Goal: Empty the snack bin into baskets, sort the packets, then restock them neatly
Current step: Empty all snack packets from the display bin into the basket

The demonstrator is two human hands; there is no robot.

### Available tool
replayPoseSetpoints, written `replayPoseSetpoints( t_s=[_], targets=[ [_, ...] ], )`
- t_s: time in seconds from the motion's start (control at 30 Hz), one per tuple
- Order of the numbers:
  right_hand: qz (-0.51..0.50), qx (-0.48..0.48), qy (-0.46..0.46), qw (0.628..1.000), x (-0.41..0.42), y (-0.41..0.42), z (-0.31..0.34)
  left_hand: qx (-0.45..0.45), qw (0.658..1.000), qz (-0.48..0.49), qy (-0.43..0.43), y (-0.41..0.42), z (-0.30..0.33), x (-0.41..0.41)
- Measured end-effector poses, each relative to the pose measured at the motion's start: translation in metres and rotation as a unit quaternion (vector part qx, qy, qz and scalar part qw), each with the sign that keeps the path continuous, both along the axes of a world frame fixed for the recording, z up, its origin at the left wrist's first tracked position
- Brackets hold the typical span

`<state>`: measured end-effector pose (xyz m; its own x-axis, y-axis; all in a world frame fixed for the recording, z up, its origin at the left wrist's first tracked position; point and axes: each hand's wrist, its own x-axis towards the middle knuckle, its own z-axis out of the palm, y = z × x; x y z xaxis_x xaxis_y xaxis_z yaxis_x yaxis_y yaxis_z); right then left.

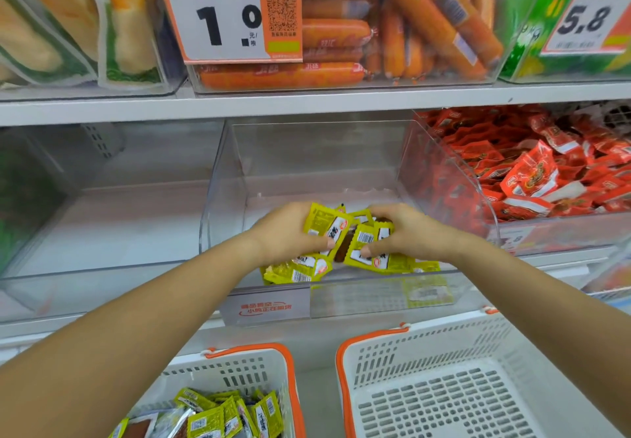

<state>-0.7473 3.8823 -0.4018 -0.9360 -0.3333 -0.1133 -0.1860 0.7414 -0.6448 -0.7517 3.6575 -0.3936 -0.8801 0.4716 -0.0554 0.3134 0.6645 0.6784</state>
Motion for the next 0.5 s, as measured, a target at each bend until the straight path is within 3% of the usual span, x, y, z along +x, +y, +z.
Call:
replayPoseSetpoints(
  t_s=[0.13, 0.23, 0.4, 0.5],
  targets=[
    [-0.050, -0.062, 0.125, 0.989, 0.021, -0.005, 0.041, -0.059, 0.981, 0.060, 0.173, 0.001, 0.049, 0.019],
    [-0.058, -0.116, 0.197, 0.972, 0.043, -0.019, 0.080, -0.032, 0.964, 0.090, 0.249, -0.012, 0.089, 0.045],
    [-0.032, -0.165, 0.234, 0.958, 0.094, -0.075, 0.122, -0.010, 0.947, 0.111, 0.303, -0.063, 0.137, 0.104],
    [-0.002, -0.179, 0.210, 0.961, 0.122, -0.117, 0.114, -0.014, 0.957, 0.115, 0.266, -0.109, 0.136, 0.143]
  ],
)
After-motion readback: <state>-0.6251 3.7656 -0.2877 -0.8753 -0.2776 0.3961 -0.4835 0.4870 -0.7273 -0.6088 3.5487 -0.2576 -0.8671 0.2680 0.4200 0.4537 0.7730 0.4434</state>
